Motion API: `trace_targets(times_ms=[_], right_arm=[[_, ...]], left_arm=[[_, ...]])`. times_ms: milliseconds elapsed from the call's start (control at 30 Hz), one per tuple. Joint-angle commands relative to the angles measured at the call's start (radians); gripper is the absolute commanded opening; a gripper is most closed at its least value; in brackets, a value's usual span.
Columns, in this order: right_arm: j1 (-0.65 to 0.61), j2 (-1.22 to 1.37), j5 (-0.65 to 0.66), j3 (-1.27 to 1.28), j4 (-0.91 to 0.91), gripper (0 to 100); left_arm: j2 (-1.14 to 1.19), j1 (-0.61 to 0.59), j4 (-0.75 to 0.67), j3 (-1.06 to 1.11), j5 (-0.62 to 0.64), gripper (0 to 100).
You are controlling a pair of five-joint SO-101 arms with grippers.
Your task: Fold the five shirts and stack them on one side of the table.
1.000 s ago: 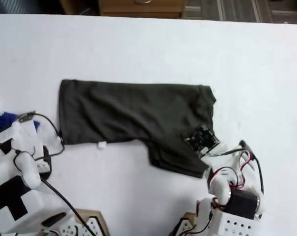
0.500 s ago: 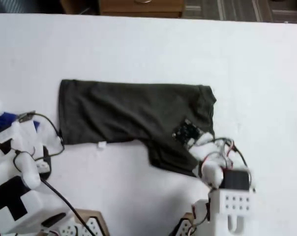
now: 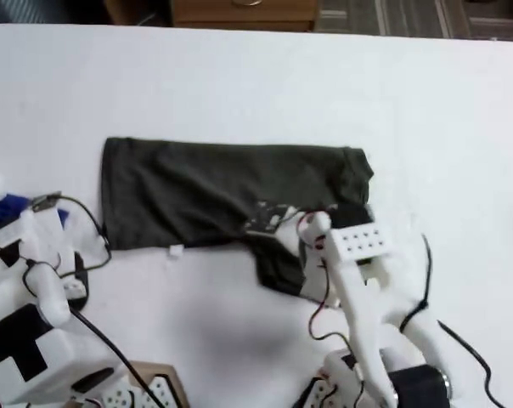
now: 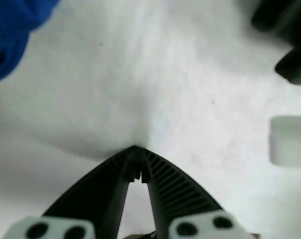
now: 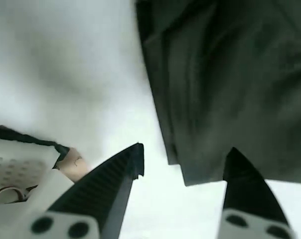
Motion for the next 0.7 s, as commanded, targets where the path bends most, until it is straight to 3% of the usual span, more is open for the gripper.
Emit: trace_targets(times_ms=[0, 333, 667], right_arm=[[-0.05, 0.028, -0.008, -0.038, 0.01, 26.1], [-0.064, 0.231, -0.003, -0.066, -0.139, 26.1], [-0.067, 0.472, -0.008, -0.255, -0.104, 26.1]], left_arm=[[0.003, 0.011, -0.04, 0.002, -0.002, 2], [0.003, 0.011, -0.04, 0.001, -0.002, 2], [0.003, 0.011, -0.04, 0.001, -0.002, 2]])
